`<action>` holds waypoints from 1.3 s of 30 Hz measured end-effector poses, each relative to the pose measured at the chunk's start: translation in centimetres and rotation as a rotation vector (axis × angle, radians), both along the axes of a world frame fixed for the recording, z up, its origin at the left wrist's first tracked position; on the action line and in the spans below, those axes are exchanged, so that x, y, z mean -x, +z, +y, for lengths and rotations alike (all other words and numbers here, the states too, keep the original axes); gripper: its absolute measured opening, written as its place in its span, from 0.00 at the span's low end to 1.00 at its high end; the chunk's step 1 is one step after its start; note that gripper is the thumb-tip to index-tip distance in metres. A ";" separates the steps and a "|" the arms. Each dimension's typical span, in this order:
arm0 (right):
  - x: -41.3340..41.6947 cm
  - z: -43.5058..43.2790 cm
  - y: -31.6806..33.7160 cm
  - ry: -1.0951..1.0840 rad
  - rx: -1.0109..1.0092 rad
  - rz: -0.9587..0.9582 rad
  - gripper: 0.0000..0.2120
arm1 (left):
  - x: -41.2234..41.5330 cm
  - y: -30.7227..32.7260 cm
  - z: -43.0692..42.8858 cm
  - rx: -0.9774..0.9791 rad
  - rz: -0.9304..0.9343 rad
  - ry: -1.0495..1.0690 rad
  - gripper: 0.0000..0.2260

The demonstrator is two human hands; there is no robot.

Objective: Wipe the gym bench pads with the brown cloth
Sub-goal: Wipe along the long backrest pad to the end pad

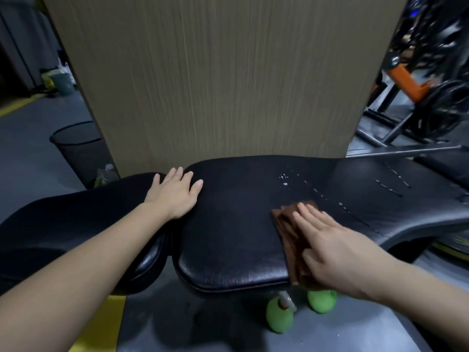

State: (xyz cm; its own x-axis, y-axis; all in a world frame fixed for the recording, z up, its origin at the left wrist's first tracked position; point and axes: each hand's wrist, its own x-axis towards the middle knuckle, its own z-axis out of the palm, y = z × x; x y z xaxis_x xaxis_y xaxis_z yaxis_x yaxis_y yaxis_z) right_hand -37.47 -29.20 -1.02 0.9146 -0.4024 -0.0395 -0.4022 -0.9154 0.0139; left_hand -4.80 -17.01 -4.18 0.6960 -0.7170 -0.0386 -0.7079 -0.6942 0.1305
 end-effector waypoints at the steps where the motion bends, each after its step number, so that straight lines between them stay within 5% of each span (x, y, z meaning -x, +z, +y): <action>1: 0.6 -0.8 0.1 -0.038 0.001 0.014 0.48 | 0.2 0.2 -0.3 0.034 0.020 0.008 0.33; 5: 0.8 -2.0 -0.8 -0.075 -0.056 -0.087 0.45 | 1.7 0.1 -2.4 0.177 0.138 -0.038 0.33; 13: -6.1 -2.8 -2.3 0.072 -0.131 -0.193 0.40 | 2.2 -0.7 -4.2 0.078 0.080 -0.066 0.32; 23: -16.3 -6.2 -3.1 -0.202 -0.163 -0.274 0.34 | 2.8 -0.7 -4.2 0.046 0.065 -0.048 0.31; 31: -8.1 -5.4 -2.9 -0.160 -0.105 -0.254 0.34 | 2.6 0.1 -5.0 0.008 -0.109 -0.098 0.30; 39: -6.1 -2.2 -2.7 0.114 -0.141 -0.222 0.39 | 2.2 -0.6 -4.8 0.079 0.010 -0.080 0.31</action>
